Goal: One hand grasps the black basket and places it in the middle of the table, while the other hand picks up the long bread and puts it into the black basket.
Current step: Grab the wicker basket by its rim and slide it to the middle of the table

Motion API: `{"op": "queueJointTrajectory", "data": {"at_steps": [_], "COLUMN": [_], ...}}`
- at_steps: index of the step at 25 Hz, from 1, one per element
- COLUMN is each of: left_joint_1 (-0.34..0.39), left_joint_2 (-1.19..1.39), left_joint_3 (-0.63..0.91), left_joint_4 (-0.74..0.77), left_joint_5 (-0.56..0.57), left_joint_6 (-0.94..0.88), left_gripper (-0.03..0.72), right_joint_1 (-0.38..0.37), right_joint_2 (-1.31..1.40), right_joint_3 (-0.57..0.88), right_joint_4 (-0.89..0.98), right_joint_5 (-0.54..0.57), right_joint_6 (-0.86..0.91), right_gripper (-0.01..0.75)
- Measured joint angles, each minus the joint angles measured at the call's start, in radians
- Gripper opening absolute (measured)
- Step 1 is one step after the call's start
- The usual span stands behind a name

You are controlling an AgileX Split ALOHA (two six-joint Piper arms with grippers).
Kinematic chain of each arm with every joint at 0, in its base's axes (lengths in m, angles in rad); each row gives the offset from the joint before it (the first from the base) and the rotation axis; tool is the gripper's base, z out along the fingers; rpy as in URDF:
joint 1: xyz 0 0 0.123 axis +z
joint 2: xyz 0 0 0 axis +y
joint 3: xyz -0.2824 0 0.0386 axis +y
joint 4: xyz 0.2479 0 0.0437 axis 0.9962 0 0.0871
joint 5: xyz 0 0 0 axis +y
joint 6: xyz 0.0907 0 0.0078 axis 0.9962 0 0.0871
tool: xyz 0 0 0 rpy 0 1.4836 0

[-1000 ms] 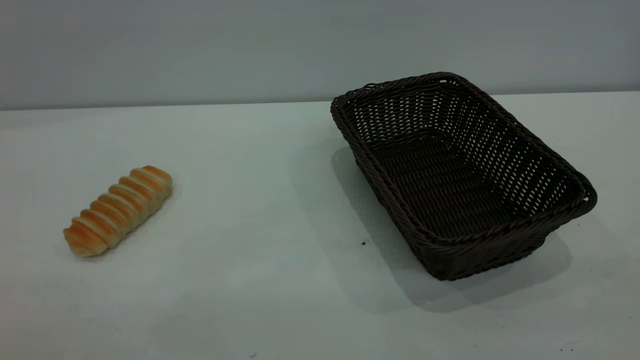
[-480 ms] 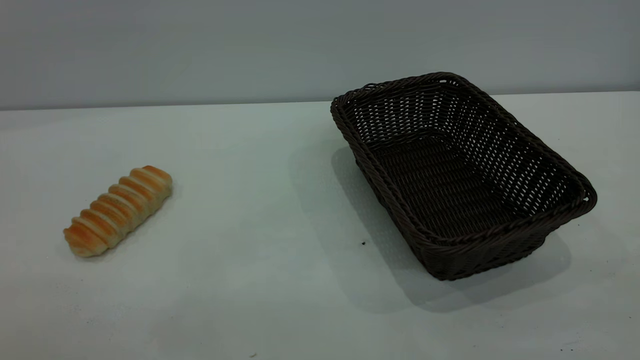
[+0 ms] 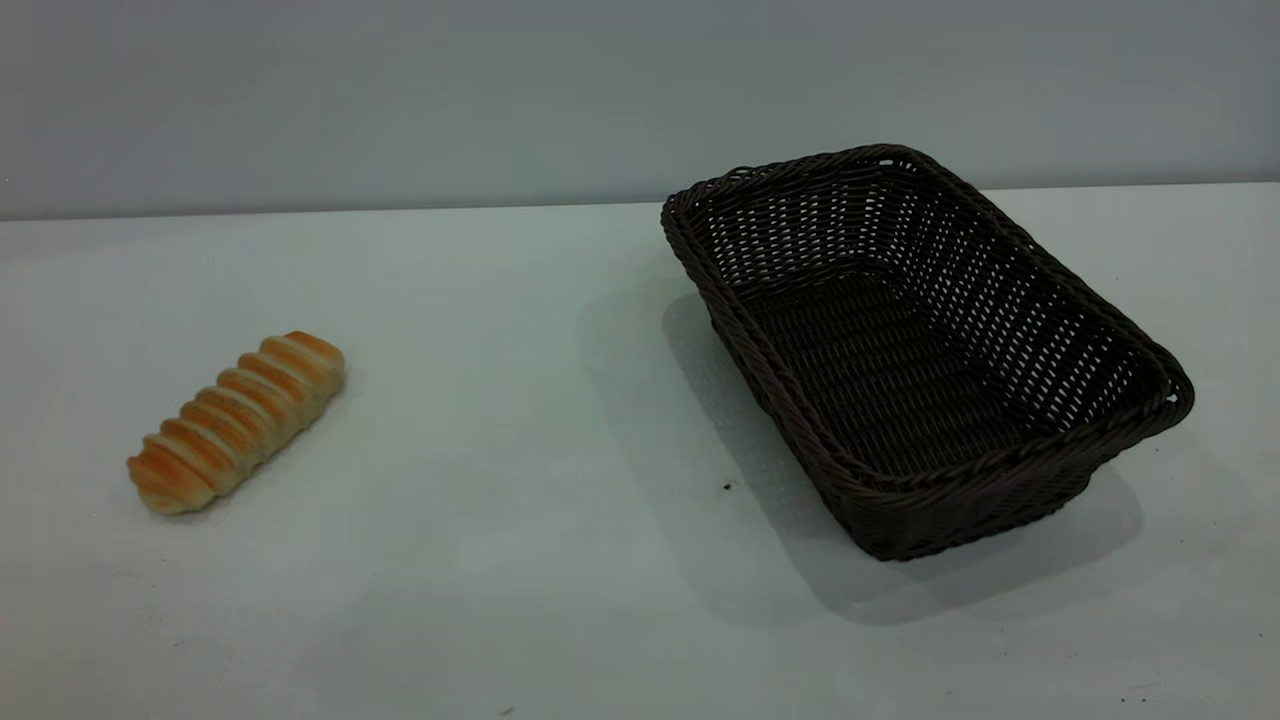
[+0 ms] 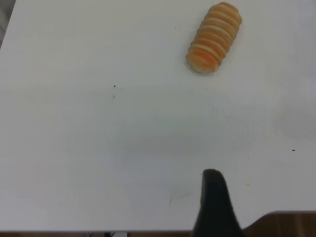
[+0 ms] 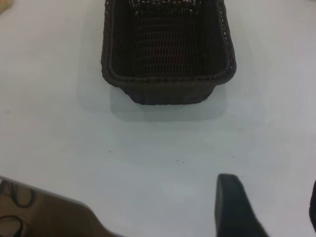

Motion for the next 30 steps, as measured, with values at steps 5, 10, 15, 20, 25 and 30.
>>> {"op": "queueJointTrajectory", "data": {"at_steps": [5, 10, 15, 20, 25, 30], "left_joint_1": [0.000, 0.000, 0.000, 0.000, 0.000, 0.000], "left_joint_2": [0.000, 0.000, 0.000, 0.000, 0.005, 0.139], "left_joint_3": [0.000, 0.000, 0.000, -0.007, -0.021, -0.039], "left_joint_4": [0.000, 0.000, 0.000, -0.005, -0.072, -0.090], "left_joint_5": [-0.005, -0.015, -0.015, -0.072, -0.197, -0.245], "left_joint_6": [0.001, 0.002, 0.002, 0.003, 0.003, 0.003], "left_gripper": [0.542, 0.542, 0.542, 0.539, 0.539, 0.539], "right_joint_1": [0.000, 0.000, 0.000, 0.000, 0.000, 0.000], "right_joint_2": [0.000, 0.000, 0.000, 0.000, 0.091, 0.365], "right_joint_3": [0.000, 0.000, 0.000, -0.003, -0.015, -0.050], "right_joint_4": [0.000, 0.000, 0.004, 0.030, 0.118, 0.164], "right_joint_5": [0.000, 0.000, 0.000, -0.019, -0.118, -0.185], "right_joint_6": [0.000, 0.000, 0.000, -0.006, -0.008, -0.077], "right_gripper": [0.384, 0.384, 0.384, 0.384, 0.391, 0.460]}}
